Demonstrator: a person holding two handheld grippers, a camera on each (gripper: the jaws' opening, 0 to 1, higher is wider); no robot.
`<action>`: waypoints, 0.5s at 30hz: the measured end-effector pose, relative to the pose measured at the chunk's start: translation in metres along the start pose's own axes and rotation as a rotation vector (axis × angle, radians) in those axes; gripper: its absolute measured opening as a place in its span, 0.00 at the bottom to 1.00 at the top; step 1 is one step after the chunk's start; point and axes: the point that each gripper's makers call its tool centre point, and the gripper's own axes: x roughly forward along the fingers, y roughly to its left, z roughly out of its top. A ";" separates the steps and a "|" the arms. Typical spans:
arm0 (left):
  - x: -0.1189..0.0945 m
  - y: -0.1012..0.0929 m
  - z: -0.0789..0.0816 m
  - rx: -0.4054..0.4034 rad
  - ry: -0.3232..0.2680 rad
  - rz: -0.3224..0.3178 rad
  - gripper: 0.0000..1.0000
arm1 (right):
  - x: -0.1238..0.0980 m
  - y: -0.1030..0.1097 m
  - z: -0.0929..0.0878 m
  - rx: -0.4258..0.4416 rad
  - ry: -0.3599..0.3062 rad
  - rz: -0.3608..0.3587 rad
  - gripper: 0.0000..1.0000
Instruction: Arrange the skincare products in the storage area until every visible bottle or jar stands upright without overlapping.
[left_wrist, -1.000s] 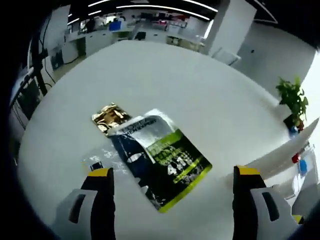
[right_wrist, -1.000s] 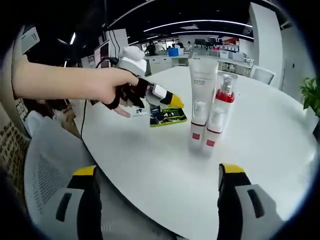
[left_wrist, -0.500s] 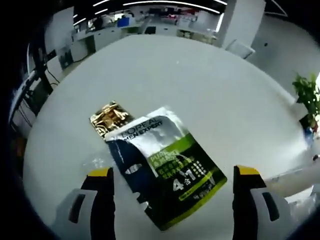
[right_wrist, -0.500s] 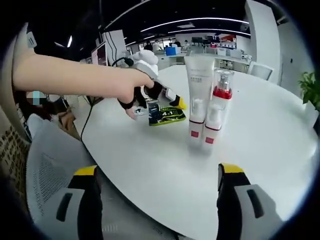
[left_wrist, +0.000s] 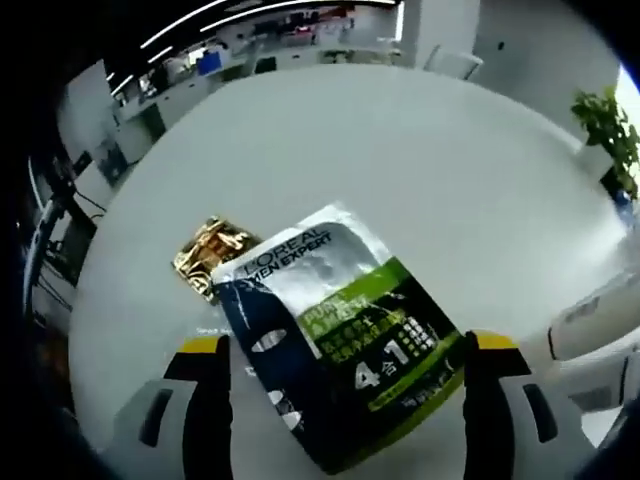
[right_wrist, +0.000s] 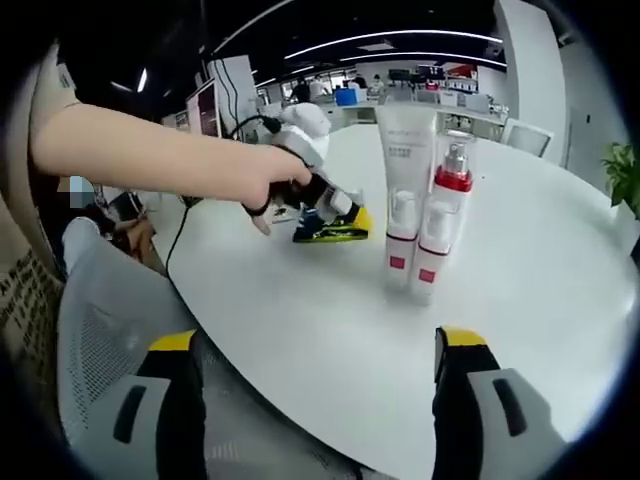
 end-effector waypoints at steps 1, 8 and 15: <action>0.000 0.000 0.000 0.007 -0.010 -0.006 0.94 | 0.000 0.001 -0.001 -0.004 0.004 0.004 0.96; 0.002 0.002 0.002 0.077 -0.044 -0.062 0.85 | 0.000 0.004 -0.004 -0.001 0.013 0.020 0.95; -0.003 0.003 -0.004 0.107 -0.087 -0.087 0.73 | -0.001 0.009 -0.006 -0.004 0.022 0.036 0.94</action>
